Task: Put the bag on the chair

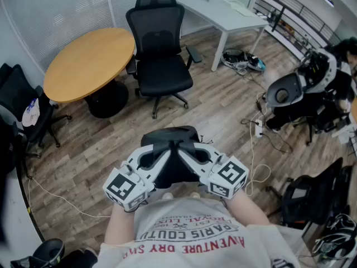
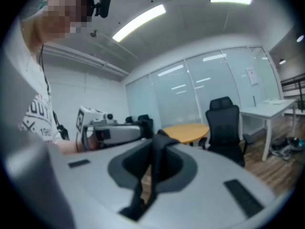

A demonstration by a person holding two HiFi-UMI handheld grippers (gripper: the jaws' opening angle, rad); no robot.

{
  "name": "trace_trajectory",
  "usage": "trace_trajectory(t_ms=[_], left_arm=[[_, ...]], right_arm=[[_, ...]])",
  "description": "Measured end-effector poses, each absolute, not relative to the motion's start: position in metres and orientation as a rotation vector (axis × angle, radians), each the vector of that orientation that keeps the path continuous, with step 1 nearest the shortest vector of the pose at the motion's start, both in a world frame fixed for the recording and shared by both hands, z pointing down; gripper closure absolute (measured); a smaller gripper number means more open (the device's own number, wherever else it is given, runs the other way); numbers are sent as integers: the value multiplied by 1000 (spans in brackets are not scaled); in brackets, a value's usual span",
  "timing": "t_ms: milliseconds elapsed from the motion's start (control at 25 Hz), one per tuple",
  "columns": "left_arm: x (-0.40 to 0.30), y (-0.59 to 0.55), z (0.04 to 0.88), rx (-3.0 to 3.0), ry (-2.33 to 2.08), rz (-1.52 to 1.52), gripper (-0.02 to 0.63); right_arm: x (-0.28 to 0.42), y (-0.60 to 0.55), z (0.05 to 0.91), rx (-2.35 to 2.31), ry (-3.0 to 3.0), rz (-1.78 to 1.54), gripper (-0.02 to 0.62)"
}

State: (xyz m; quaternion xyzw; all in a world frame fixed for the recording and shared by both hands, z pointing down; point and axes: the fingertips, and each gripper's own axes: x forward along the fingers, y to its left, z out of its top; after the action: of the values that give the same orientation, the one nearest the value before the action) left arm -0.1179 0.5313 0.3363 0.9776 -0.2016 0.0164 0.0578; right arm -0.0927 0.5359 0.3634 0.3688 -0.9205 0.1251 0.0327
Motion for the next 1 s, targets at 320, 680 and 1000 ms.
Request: trace_trajectory(t_ms=[320,680,1000], left_arm=[[-131,525,333,2965,-616,39,552],[-150,504,341,2953,-583,50,552],[-158,484,362,2935,-591,114,552]], right_arm=[[-107,531,362,1138,-2837,388,548],[-127,512,370,1186,-2808,451,547],[-135,489,392,1161,-2814,547,546]])
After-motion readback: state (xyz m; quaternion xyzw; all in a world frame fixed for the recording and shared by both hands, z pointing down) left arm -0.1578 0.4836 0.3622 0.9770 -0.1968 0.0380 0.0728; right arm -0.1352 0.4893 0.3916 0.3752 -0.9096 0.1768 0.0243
